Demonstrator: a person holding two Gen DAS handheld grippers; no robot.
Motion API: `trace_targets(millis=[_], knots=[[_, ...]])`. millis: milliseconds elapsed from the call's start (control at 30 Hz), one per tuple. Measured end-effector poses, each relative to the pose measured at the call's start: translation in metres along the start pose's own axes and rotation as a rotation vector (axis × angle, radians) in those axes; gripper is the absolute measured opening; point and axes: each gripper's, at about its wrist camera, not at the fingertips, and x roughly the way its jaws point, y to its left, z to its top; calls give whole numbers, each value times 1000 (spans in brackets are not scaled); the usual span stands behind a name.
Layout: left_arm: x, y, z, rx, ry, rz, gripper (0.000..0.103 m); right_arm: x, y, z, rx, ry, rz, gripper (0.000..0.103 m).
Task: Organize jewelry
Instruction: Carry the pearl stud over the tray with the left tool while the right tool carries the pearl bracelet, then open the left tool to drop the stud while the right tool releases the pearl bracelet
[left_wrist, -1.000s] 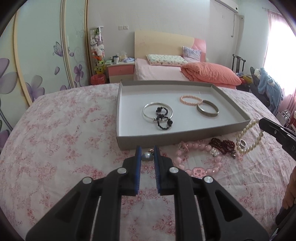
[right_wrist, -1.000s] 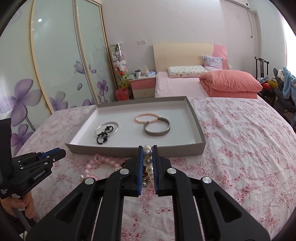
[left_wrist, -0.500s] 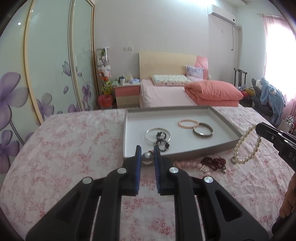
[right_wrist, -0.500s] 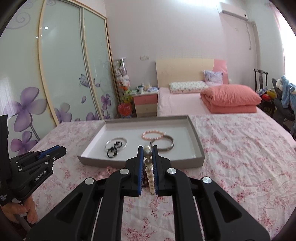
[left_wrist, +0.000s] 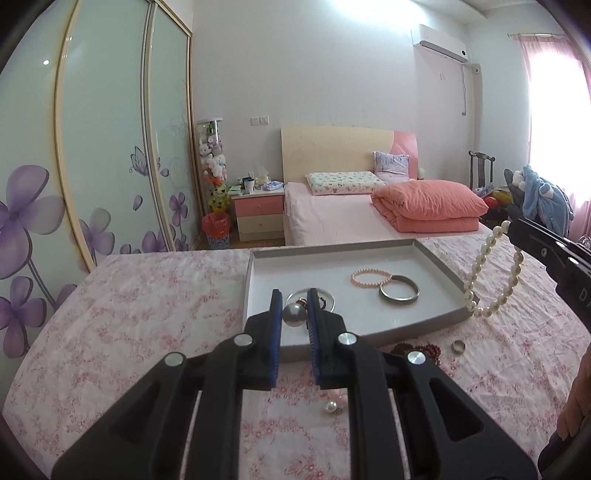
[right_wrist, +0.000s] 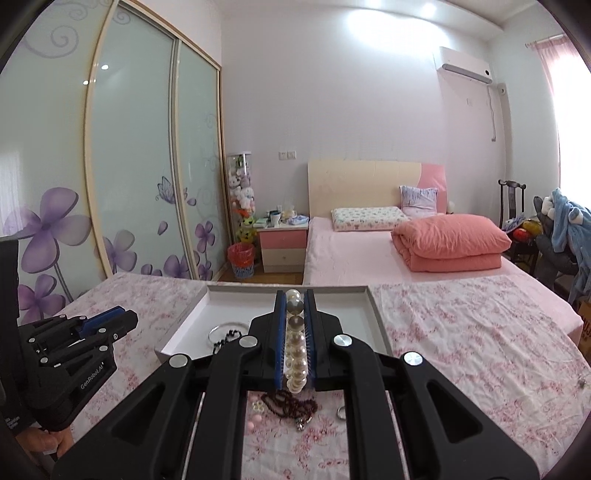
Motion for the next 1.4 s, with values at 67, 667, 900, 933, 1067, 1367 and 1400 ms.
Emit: trace_targets(millis=[67, 667, 900, 933, 1067, 1367, 1400], knots=[[1, -2, 2, 5, -7, 2, 14, 0, 1, 3, -9, -12, -3, 10], [50, -10, 34, 26, -17, 18, 14, 49, -7, 22, -4, -27, -26, 10], [93, -11, 39, 19, 14, 16, 14, 87, -7, 19, -10, 13, -28, 10], [101, -11, 39, 15, 25, 10, 14, 94, -7, 18, -10, 22, -28, 10], [124, -11, 40, 10, 50, -7, 14, 121, -9, 11, 16, 81, -16, 10], [156, -18, 40, 21, 83, -34, 16, 143, -11, 3, 43, 138, -8, 11], [158, -18, 40, 24, 84, -36, 19, 141, -12, 3, 50, 133, -8, 11]])
